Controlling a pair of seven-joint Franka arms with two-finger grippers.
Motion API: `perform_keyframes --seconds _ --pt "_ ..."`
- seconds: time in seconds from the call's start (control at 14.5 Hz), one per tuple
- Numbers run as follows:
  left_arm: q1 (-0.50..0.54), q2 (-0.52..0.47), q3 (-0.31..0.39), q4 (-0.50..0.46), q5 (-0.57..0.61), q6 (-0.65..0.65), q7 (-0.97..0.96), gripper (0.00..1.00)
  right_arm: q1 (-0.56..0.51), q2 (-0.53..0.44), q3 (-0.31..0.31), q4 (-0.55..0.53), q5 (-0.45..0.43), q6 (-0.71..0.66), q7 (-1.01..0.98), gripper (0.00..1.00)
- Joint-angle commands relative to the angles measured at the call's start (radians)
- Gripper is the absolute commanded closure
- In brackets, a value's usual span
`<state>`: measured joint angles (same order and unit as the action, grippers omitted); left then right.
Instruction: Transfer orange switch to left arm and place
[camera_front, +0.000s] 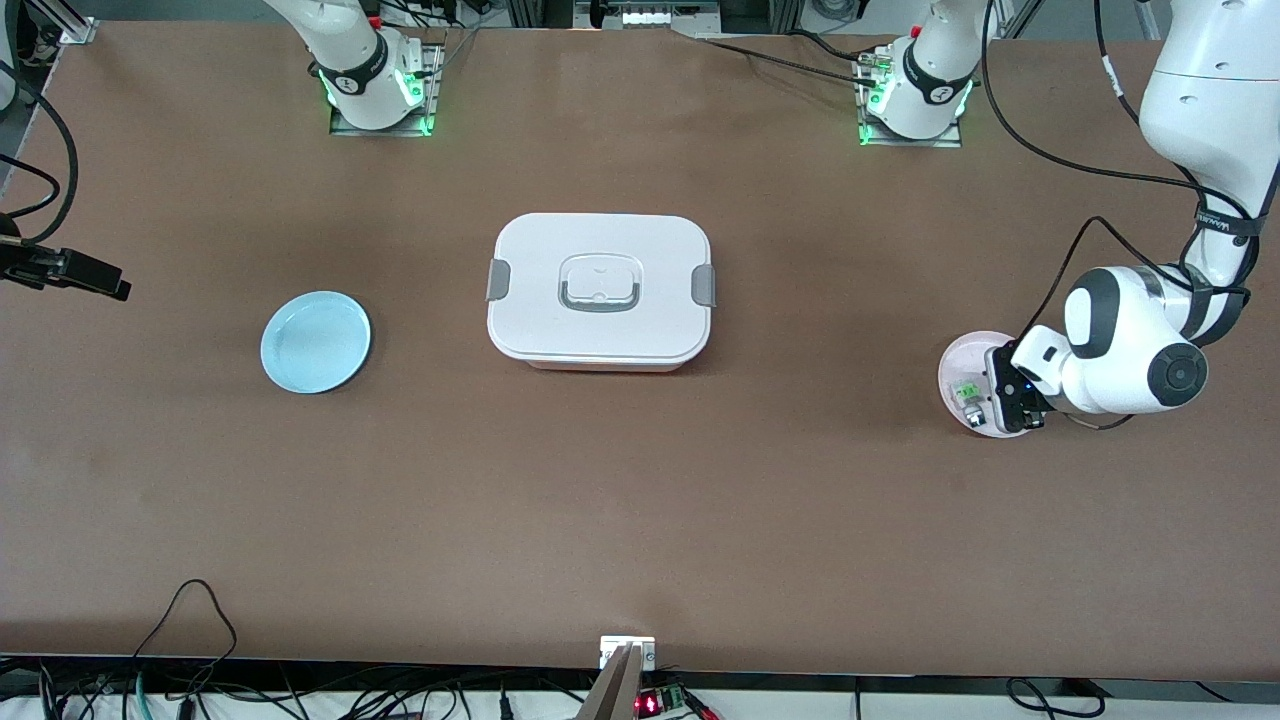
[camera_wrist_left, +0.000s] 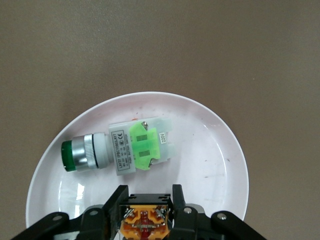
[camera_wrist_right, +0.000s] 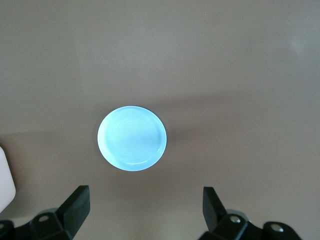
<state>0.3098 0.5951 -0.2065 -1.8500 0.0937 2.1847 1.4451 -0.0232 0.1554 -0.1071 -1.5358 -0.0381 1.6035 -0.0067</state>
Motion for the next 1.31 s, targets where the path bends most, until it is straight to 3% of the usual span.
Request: perform_keyframes --seconds 0.0,0.07,0.34,0.55,0.83,1.24 --pt "0.006 -0.012 0.001 -0.012 0.023 0.004 0.018 0.1 -0.004 -0.031 0.007 -0.029 0.011 0.009 -0.013 0.0" --pt "0.009 -0.015 0.001 -0.012 0.023 -0.003 0.018 0.0 -0.004 -0.031 0.007 -0.029 0.012 0.013 -0.013 0.0" --pt "0.009 -0.024 -0.001 -0.011 0.021 -0.026 0.015 0.0 0.002 -0.033 0.032 0.005 -0.003 -0.005 -0.006 0.0" --pt "0.008 -0.053 -0.001 0.008 0.021 -0.086 0.008 0.0 -0.003 -0.031 0.008 0.068 0.004 -0.048 -0.013 0.0" --pt "0.009 -0.13 -0.004 0.054 0.018 -0.271 -0.133 0.0 -0.003 -0.062 0.012 0.056 -0.002 -0.088 -0.013 0.0" --pt "-0.001 -0.242 -0.024 0.244 0.009 -0.671 -0.457 0.0 -0.003 -0.201 0.009 -0.136 0.0 -0.021 -0.012 0.0"
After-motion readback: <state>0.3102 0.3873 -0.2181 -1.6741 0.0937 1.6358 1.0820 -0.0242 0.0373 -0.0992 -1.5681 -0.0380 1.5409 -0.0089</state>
